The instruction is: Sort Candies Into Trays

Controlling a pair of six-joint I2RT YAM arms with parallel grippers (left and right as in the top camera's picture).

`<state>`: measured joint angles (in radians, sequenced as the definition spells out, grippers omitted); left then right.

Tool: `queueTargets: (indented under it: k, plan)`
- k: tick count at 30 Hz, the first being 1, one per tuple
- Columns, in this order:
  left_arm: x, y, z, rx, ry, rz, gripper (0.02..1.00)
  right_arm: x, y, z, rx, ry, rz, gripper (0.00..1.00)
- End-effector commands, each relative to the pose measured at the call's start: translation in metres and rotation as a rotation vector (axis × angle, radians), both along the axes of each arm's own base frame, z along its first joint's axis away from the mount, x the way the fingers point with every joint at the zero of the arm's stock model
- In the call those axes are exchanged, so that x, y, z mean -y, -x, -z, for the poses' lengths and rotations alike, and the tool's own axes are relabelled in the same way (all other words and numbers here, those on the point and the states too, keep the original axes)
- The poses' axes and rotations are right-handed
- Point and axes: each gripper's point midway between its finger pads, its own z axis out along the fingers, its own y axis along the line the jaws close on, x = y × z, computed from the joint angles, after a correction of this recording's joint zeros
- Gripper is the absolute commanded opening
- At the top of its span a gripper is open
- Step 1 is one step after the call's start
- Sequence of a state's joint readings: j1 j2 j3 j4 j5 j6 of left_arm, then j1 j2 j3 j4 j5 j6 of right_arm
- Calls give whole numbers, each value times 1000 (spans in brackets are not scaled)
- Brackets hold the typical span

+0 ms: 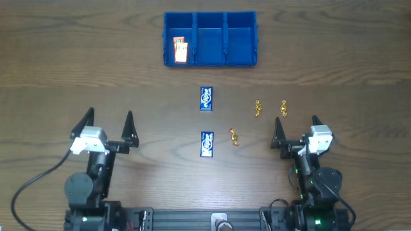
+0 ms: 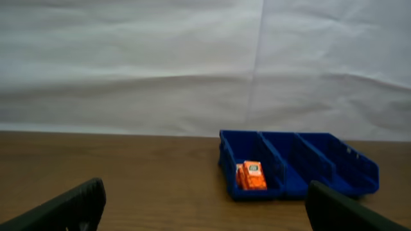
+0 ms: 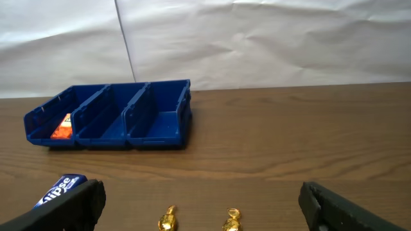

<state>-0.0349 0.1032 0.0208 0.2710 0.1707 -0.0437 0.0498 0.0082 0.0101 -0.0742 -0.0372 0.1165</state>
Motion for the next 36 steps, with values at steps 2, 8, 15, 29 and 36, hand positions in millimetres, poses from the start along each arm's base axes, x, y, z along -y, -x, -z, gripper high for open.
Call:
queueTargets:
  k: [2,8,15,29,36]
  plan:
    - [5,4,25,-79,-21,33,998,-1,0,1,-2,14,-6,998]
    - [5,8,65,-240,-29,34,998,-1,0,1,-2,14,-6,998]
    - [6,8,65,-239,-29,36,998,-1,0,1,-2,14,-6,998]
    - [5,8,65,-239,-29,35,998,-1,0,1,-2,14,-6,998]
    - [6,8,65,-240,-29,35,998,-1,0,1,-2,14,-6,998]
